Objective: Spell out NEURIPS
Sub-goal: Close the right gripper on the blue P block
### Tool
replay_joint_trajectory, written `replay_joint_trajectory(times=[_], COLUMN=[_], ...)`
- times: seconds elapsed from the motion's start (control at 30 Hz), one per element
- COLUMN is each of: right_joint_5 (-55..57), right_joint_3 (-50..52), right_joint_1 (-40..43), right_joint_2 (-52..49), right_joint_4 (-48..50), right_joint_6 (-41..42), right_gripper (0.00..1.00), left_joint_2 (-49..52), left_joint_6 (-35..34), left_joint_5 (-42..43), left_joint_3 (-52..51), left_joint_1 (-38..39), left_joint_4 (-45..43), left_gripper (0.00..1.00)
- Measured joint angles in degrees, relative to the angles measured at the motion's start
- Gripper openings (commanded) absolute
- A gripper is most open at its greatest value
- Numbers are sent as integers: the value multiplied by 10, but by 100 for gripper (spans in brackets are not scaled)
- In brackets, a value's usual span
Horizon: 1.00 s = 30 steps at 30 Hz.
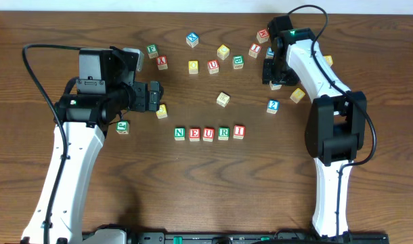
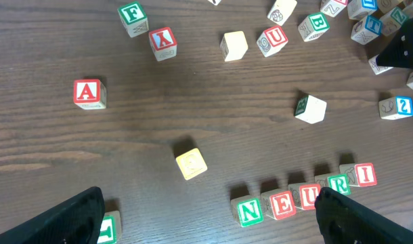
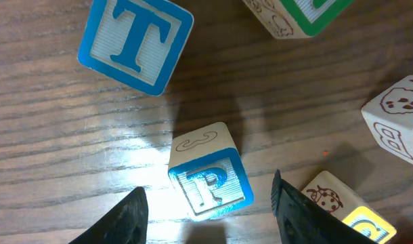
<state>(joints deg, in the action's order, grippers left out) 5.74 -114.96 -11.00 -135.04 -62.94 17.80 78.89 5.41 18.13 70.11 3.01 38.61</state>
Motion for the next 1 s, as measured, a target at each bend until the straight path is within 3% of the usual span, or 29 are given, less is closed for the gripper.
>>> replay_joint_trajectory(times=[1.0], right_joint_5=[-26], right_joint_3=[35], right_joint_1=[14], right_joint_2=[0], right_joint_4=[8], right_joint_6=[-78], right_gripper=[52], left_joint_2=[0], left_joint_6=[0], left_joint_5=[0], left_joint_3=[0], left_joint_1=[0], left_joint_4=[0], left_gripper=[98])
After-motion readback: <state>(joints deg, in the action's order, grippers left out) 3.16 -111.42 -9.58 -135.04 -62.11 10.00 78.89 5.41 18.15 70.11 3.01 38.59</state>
